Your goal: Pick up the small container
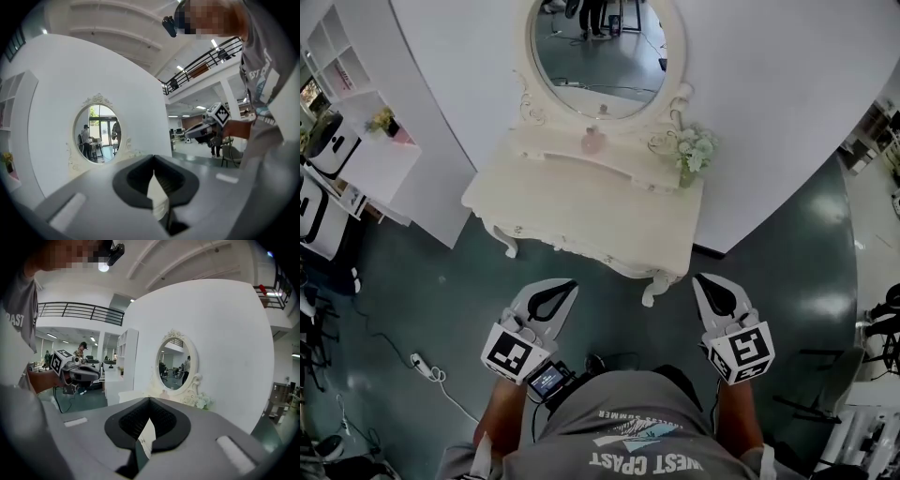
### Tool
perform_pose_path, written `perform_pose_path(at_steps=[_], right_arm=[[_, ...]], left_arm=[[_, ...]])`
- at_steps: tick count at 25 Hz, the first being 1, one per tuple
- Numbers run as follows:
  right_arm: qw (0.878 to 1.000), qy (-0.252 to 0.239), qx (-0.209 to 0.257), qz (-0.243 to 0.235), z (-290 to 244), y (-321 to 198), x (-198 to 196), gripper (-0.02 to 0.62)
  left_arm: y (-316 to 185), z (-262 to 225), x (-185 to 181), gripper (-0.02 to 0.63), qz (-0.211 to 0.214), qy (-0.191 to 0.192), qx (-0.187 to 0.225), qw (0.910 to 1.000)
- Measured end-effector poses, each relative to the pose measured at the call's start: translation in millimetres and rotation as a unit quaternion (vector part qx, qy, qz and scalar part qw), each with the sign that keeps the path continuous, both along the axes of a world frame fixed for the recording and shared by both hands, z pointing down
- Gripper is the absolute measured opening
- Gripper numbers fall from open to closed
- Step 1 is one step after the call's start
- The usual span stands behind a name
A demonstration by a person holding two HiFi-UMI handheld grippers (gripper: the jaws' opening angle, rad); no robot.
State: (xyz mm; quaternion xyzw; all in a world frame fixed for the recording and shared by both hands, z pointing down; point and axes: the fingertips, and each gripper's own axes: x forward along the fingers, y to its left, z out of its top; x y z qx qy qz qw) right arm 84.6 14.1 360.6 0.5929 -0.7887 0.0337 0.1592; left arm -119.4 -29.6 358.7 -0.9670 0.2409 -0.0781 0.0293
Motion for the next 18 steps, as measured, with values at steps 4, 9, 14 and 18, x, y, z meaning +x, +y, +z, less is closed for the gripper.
perform_pose_path(at_steps=[4,9,14,18], right_arm=[[1.0,0.012,-0.001,0.001,-3,-23,-17,0.0],[1.0,0.02,0.0,-0.019,-9,-60,-27,0.002],[0.998,0.016,0.004,-0.06,-7,-112,-37,0.0],[0.995,0.007,0.009,-0.1,-7,-154,-42,0.001]], left_arm=[[-23,3,-20,0.002,0.001,0.008,0.001,1.0],[-43,10,-38,0.002,-0.023,0.014,-0.016,0.9995],[-71,17,-62,0.002,-0.074,0.0,-0.011,0.9972],[-86,13,-75,0.002,-0.127,-0.002,-0.017,0.9918]])
